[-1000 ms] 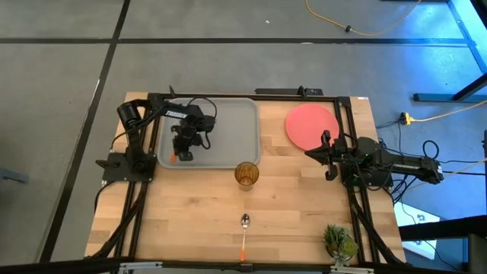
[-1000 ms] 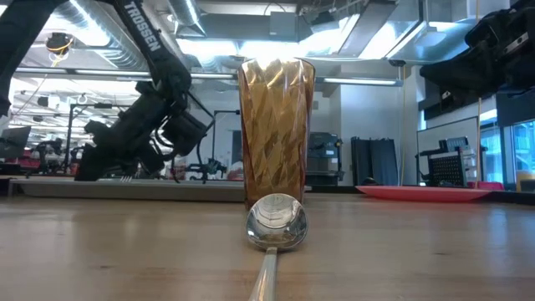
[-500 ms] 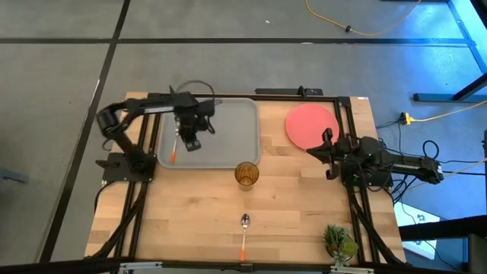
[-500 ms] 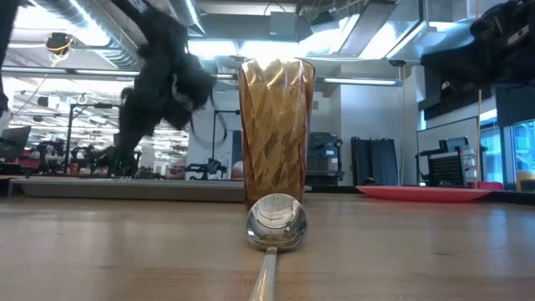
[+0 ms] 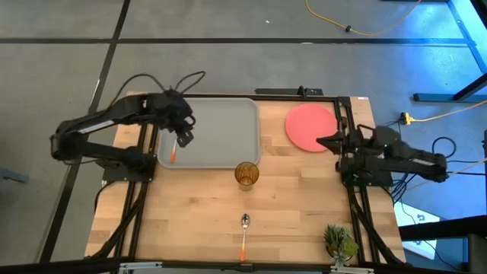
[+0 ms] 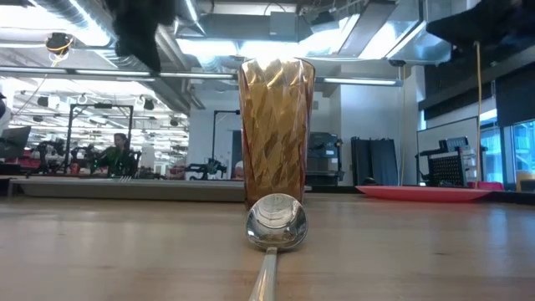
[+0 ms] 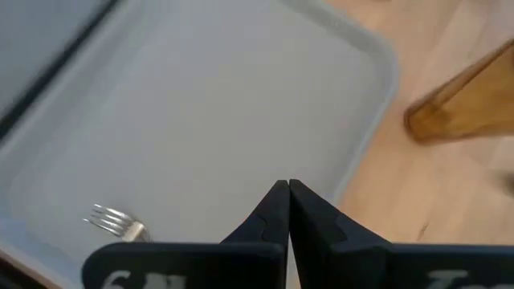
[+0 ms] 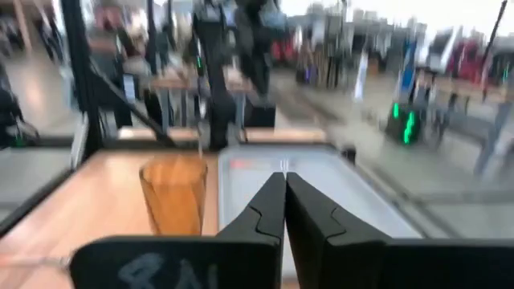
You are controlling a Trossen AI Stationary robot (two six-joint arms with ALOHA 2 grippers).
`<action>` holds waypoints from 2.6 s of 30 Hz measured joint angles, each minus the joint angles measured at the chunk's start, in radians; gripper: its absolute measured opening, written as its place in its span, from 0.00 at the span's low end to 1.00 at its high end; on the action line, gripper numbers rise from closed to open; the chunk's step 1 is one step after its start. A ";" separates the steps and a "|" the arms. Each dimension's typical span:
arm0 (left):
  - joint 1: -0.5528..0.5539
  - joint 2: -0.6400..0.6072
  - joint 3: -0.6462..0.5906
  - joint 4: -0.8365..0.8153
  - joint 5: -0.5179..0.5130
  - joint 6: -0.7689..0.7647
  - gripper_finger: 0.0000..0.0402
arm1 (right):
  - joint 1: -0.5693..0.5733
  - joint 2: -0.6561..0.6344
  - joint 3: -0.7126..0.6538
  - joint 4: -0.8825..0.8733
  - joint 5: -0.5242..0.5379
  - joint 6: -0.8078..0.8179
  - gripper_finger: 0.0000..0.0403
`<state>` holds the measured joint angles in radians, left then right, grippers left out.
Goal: Pick and place plate/cup/fork/spoon on tray
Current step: Put the orange cup to the top of the orange fork on the gray serving tray
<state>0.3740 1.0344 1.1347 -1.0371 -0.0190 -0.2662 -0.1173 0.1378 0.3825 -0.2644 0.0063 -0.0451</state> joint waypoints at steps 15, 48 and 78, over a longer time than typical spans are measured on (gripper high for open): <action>-0.277 -0.067 0.000 -0.001 -0.052 -0.121 0.00 | 0.031 0.644 0.511 -0.470 -0.192 0.178 0.04; -0.456 -0.069 0.000 -0.055 -0.138 -0.089 0.00 | 0.033 1.209 0.760 -0.109 -0.297 0.718 0.03; -0.456 -0.068 0.000 -0.054 -0.156 -0.094 0.00 | -0.010 1.323 1.264 -0.708 -0.236 0.245 0.15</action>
<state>-0.0818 0.9661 1.1343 -1.0916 -0.1749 -0.3607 -0.1274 1.4610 1.6467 -0.9727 -0.2302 0.2003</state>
